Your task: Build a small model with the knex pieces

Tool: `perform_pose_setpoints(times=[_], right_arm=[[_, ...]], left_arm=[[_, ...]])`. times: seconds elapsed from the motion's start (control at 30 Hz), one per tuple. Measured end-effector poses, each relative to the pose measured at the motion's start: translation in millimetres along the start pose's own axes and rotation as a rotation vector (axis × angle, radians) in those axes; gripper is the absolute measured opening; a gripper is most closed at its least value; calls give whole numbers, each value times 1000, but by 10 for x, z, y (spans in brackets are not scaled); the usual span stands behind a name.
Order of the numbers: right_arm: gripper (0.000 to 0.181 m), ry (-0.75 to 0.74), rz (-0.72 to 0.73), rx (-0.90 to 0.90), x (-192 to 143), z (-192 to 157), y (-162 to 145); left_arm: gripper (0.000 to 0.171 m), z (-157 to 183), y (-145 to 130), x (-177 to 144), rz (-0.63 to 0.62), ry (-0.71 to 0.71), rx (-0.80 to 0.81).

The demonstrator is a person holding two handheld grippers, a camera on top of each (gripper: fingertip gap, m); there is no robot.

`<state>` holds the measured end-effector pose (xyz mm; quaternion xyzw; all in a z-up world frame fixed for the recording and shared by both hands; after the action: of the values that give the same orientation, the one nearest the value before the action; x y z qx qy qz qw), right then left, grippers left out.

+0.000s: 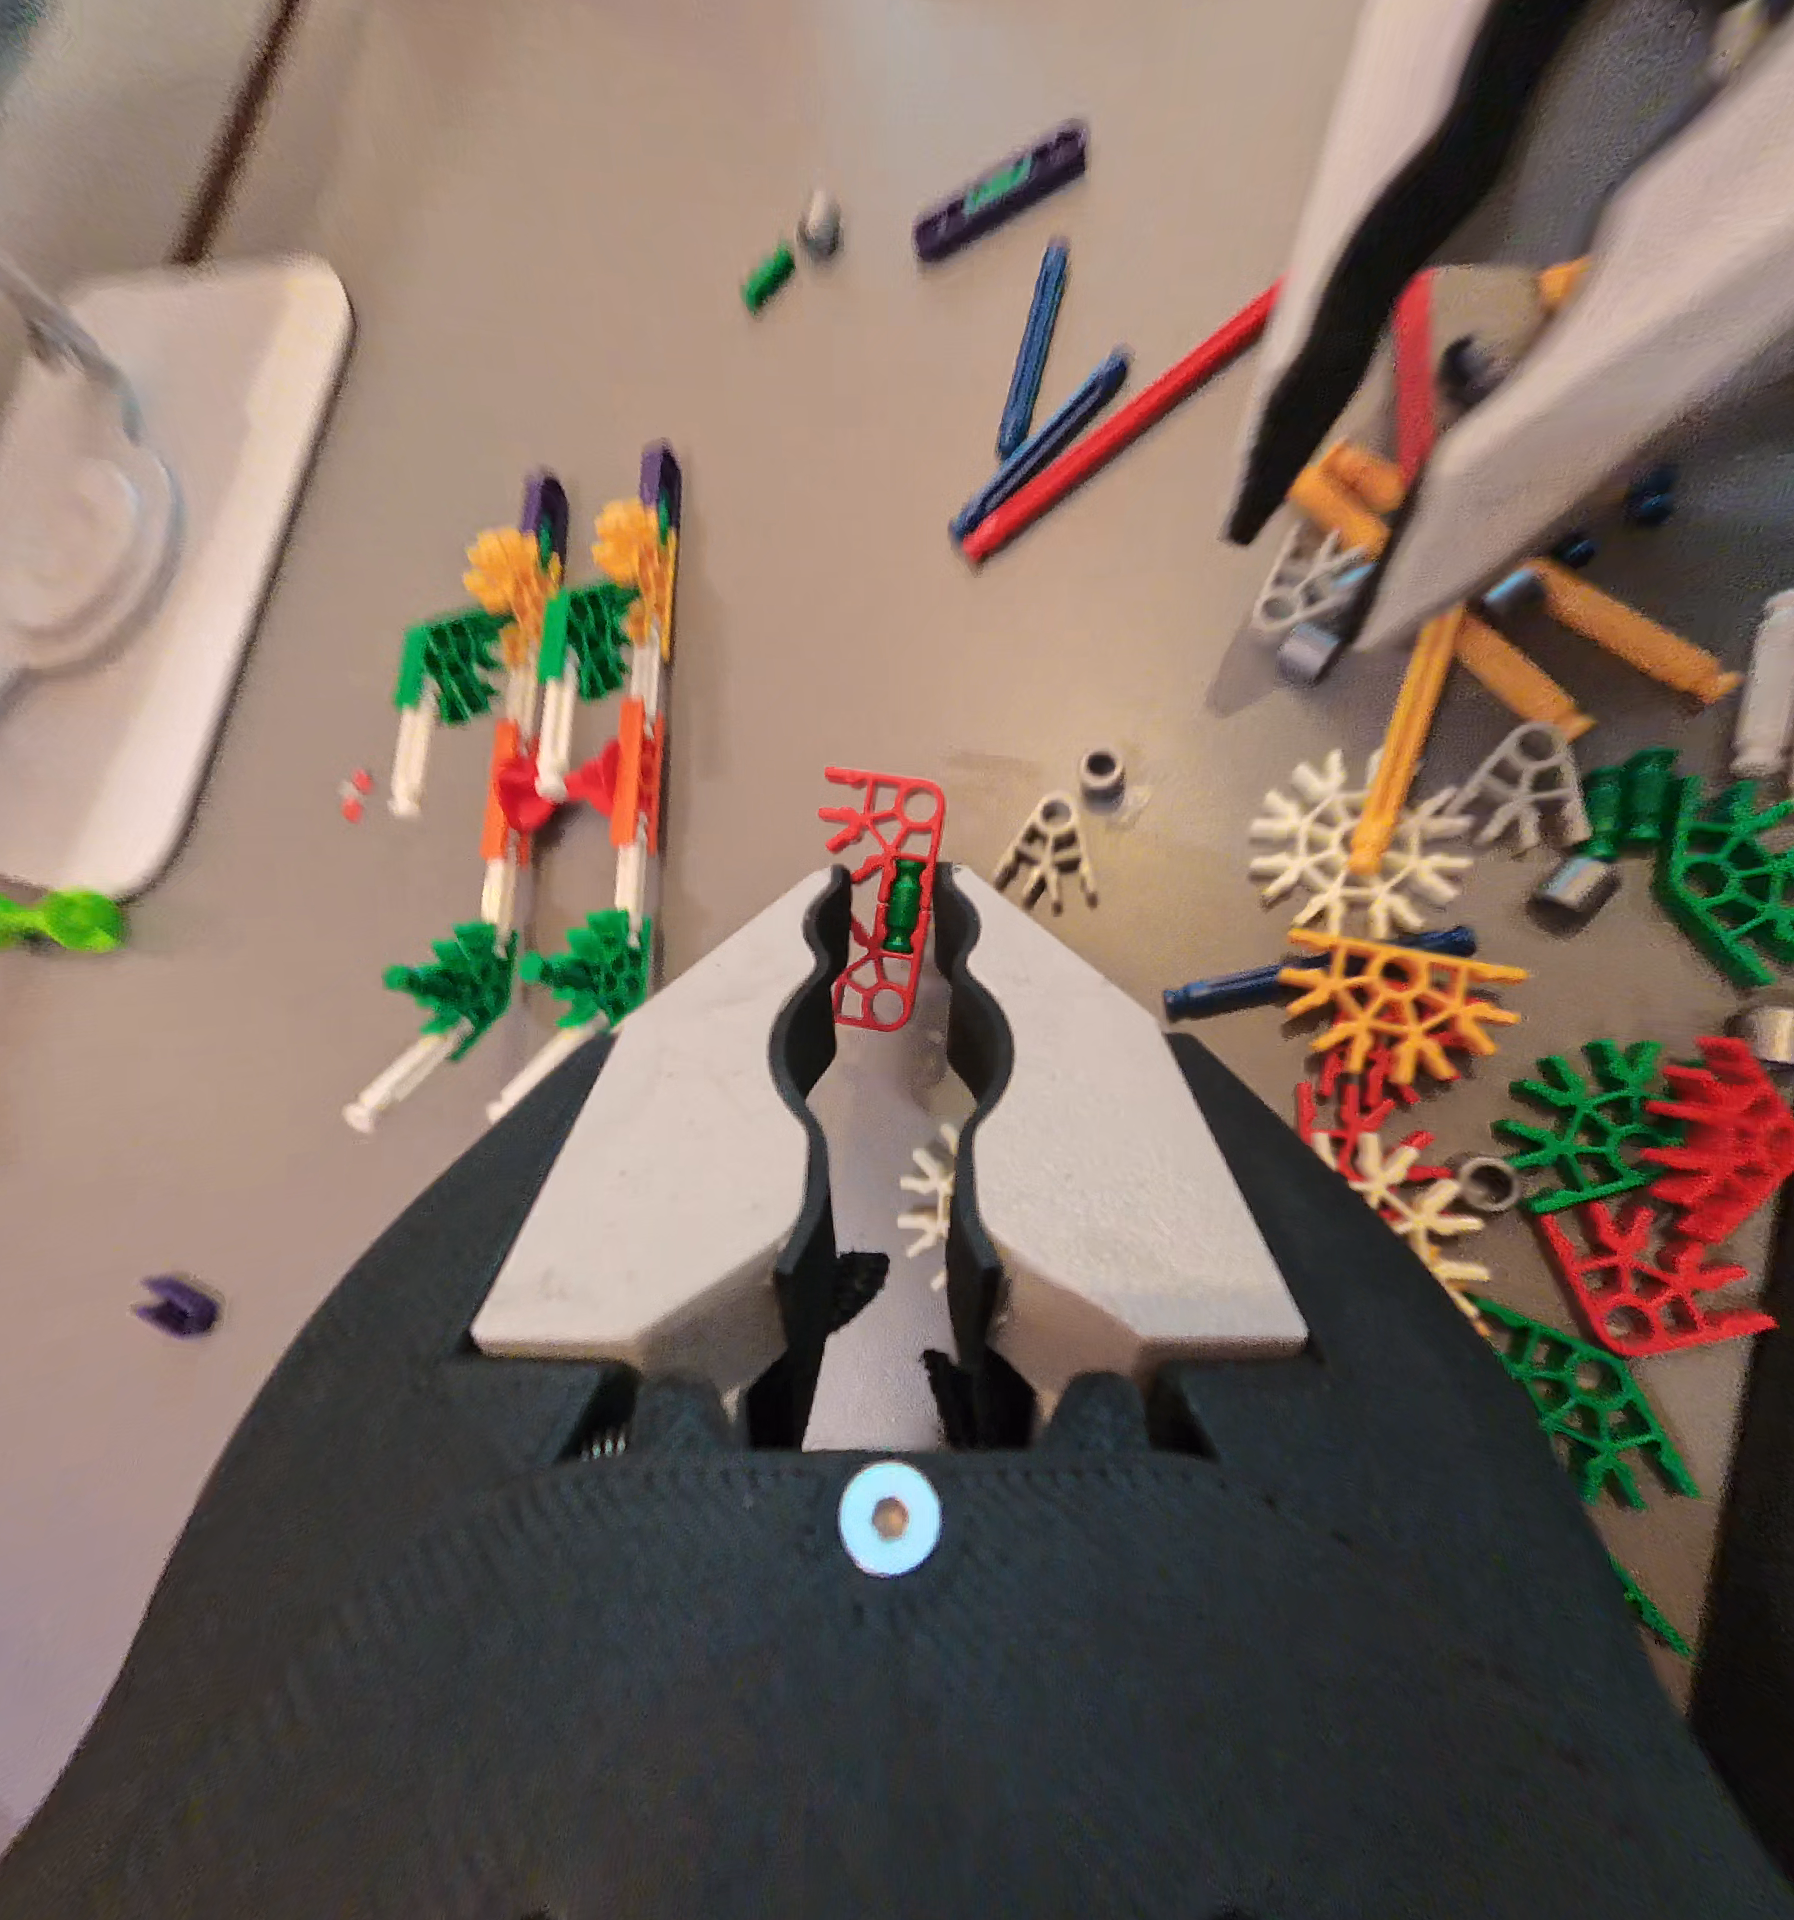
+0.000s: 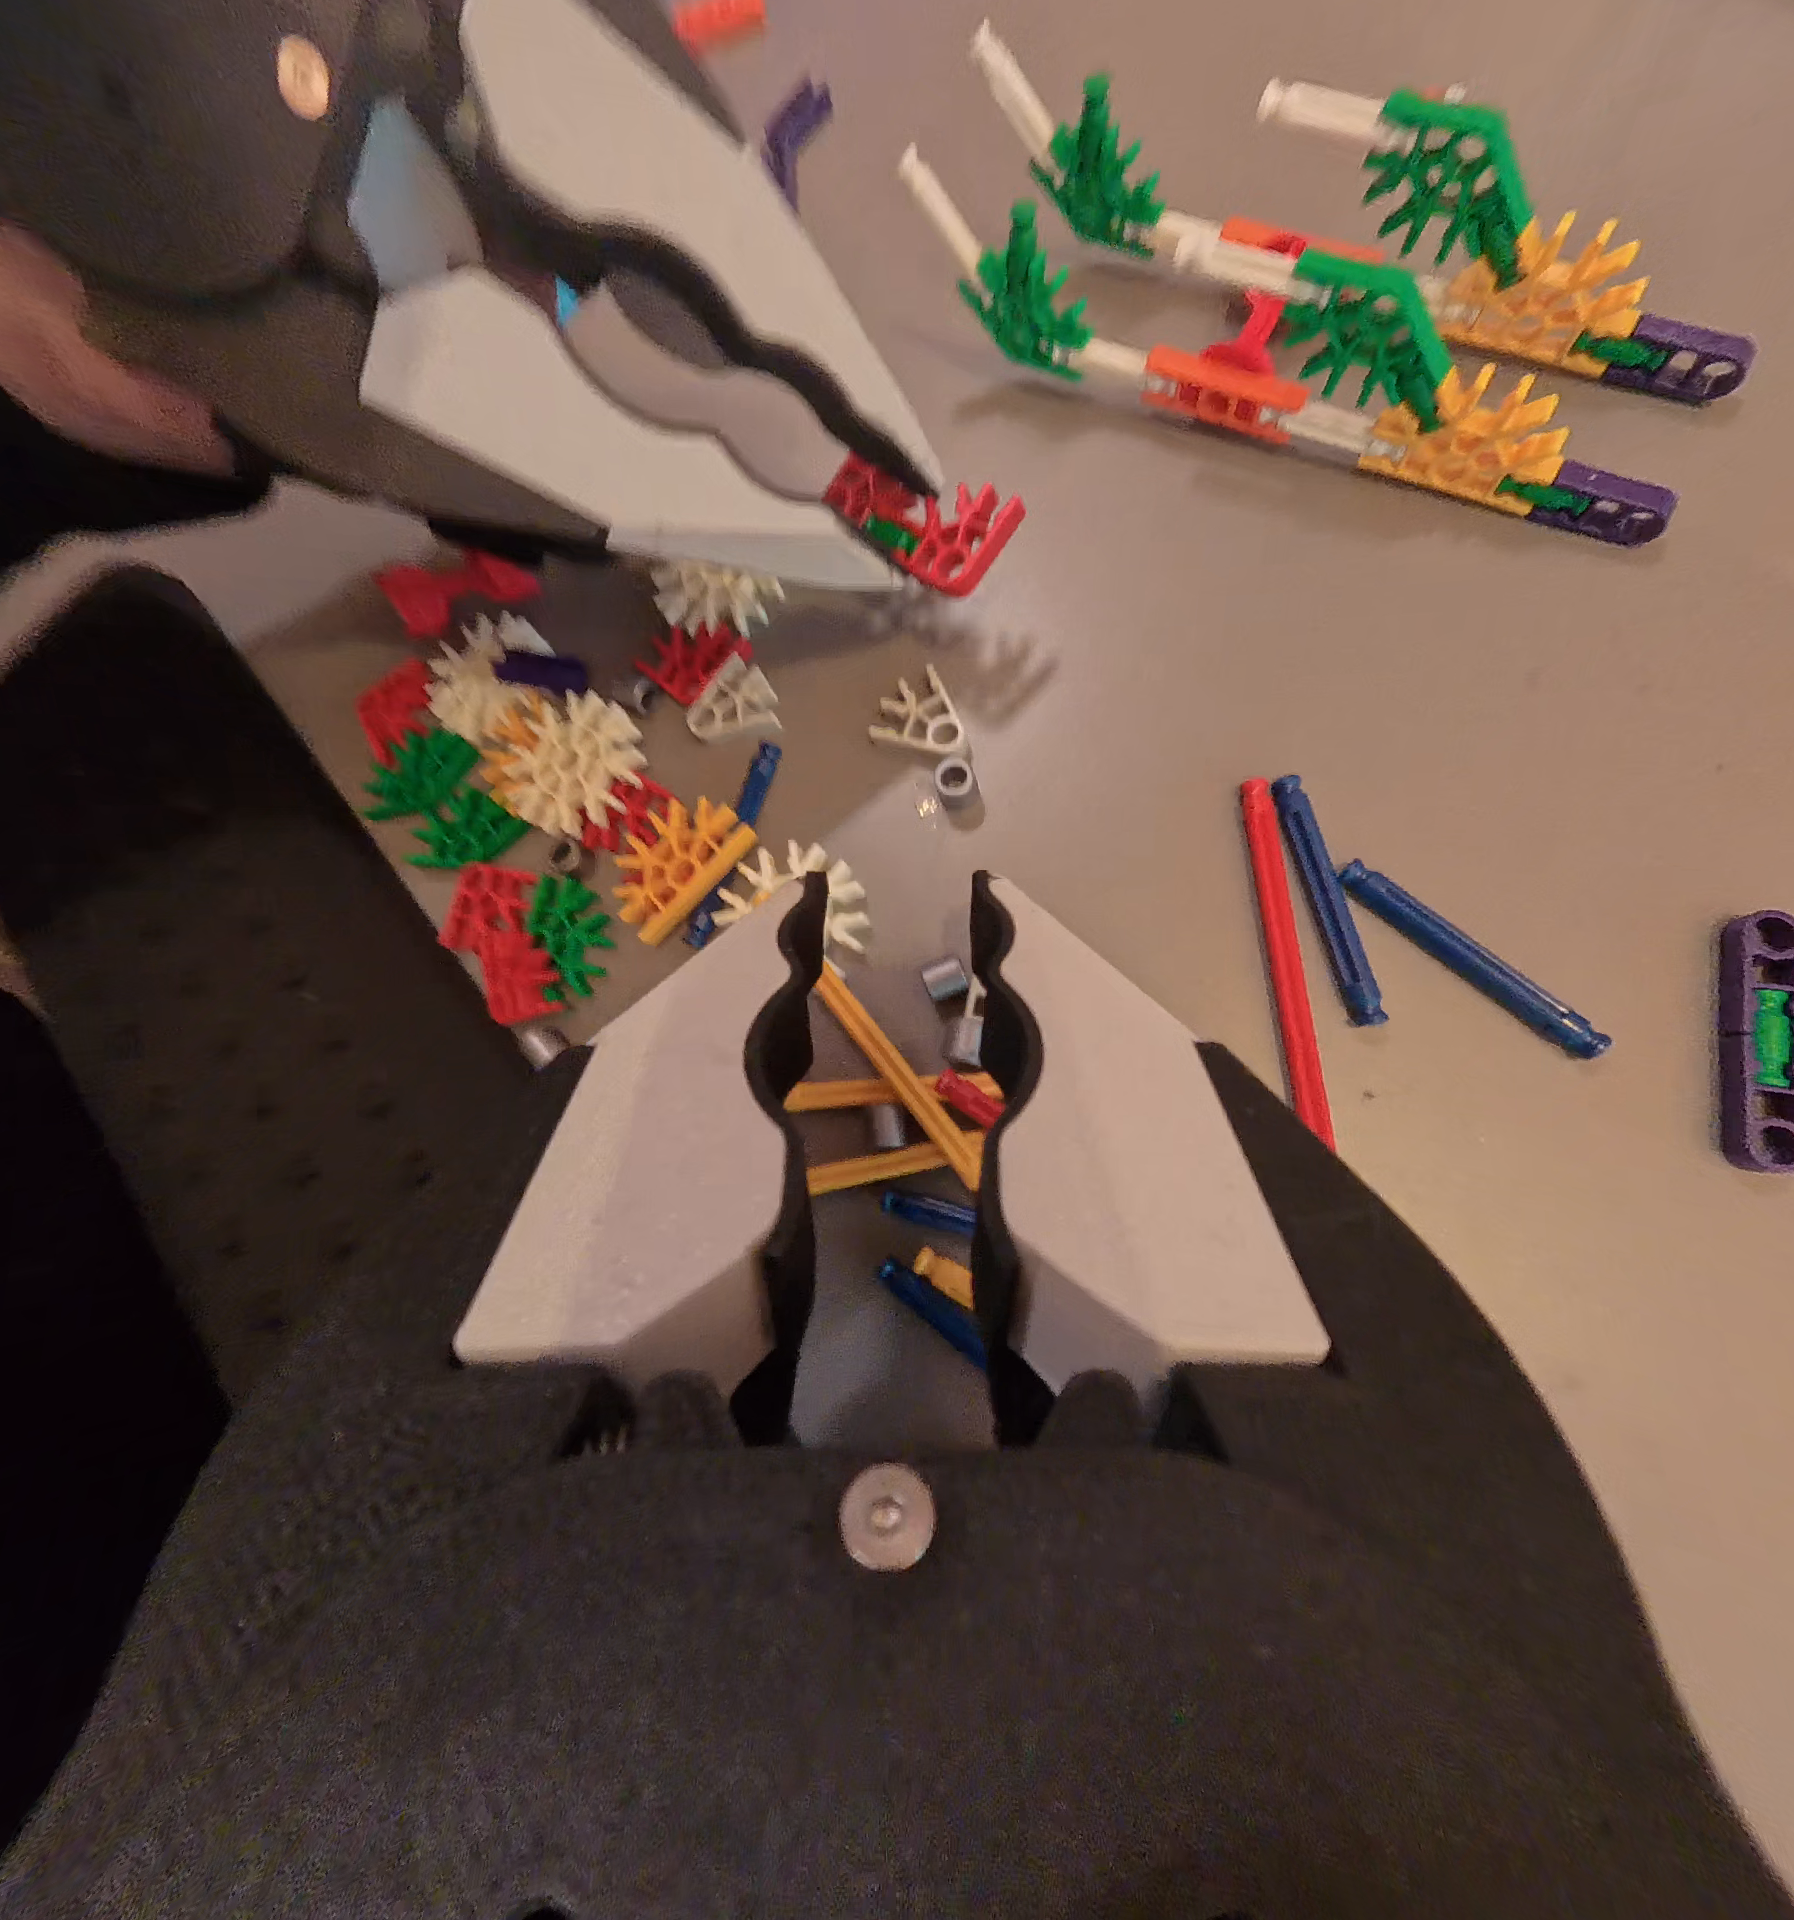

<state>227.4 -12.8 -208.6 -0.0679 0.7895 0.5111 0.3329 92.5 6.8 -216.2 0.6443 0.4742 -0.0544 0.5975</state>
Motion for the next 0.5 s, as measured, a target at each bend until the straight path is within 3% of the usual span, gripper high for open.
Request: perform_pose_setpoints(times=[0.23,0.33,0.5], right_arm=[[22,227,252,365,-131,102,409],[17,295,289,398,-121,63,502],[4,339,308,384,-140,10,549]], left_arm=[[13,129,452,-262,171,68,238],[13,225,550,-312,188,80,327],[13,255,611,-396,217,98,346]])
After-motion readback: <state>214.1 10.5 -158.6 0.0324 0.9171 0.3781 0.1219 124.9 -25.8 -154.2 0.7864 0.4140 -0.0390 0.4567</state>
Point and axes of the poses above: each gripper's, where its closed fingertips meet, x out along the fingers, y out of its top, z = x × y across the jaws, the point moved 6 cm from there along -x, back along the fingers, and after that the axes turned 5 degrees about z, right-handed, at the moved point
